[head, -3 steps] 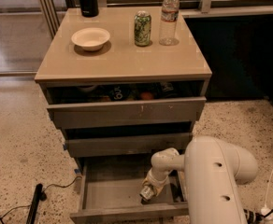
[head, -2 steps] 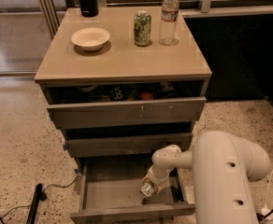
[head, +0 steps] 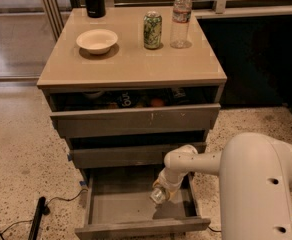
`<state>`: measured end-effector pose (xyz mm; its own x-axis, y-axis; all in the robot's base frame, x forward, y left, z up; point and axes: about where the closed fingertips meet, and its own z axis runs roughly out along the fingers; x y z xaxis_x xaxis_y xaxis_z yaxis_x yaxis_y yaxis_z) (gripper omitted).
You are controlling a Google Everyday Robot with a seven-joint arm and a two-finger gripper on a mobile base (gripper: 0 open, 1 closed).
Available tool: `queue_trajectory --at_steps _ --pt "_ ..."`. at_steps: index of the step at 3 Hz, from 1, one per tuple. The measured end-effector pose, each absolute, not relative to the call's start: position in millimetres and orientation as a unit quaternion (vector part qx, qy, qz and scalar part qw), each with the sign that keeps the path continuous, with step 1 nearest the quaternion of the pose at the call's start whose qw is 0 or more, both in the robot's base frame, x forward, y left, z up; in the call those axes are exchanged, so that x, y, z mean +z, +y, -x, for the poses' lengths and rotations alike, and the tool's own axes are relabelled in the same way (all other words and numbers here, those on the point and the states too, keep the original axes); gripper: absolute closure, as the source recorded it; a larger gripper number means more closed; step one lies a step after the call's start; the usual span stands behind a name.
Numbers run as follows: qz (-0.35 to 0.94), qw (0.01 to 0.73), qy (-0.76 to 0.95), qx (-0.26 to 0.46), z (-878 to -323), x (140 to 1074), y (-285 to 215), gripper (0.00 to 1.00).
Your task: Pick 7up can from bottom drawer and place on counter
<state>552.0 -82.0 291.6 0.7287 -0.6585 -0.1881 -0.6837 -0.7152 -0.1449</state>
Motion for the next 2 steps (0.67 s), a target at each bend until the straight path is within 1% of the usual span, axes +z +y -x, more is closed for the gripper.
queue_trajectory --at_steps 2 --pt "0.91 0.106 0.395 0.072 -559 368 -88 1.0"
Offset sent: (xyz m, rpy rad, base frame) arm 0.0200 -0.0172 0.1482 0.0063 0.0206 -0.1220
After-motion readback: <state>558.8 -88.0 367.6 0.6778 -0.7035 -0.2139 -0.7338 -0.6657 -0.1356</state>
